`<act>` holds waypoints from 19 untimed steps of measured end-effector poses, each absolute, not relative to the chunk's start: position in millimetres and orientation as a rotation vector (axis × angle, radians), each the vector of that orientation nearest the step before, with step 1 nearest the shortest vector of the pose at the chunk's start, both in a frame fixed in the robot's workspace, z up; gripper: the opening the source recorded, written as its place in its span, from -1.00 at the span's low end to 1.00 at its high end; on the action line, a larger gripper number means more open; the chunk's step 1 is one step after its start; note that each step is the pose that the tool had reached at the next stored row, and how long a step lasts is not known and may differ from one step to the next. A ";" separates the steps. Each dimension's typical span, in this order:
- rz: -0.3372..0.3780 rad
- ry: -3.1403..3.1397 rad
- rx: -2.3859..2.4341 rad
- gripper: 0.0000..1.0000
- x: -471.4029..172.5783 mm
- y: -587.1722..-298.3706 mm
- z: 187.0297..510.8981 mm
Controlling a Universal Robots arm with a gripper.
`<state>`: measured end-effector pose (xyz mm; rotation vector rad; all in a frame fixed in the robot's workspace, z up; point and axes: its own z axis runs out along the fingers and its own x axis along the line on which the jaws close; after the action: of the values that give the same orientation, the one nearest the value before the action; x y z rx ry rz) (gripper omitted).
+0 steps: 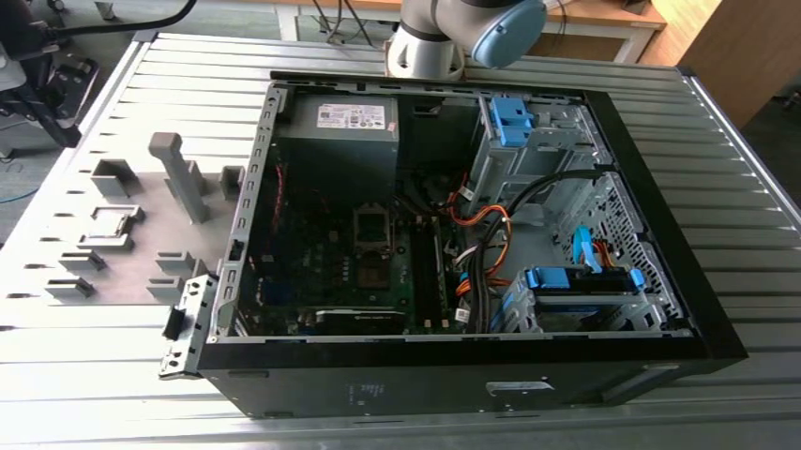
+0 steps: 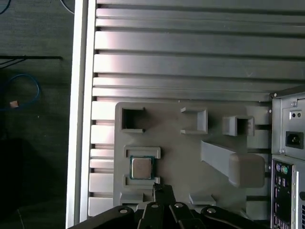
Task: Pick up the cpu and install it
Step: 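Pick up the cpu and move it towards the insertion slot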
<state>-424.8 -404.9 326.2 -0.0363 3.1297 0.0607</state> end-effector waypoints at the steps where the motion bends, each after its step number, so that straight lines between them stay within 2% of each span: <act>1: 0.061 3.129 -0.055 -0.79 -424.8 -405.0 326.2; 19: 0.061 3.103 -0.438 -0.79 -426.1 -405.2 325.5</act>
<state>-426.1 -405.2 325.5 -0.4382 3.1033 0.0612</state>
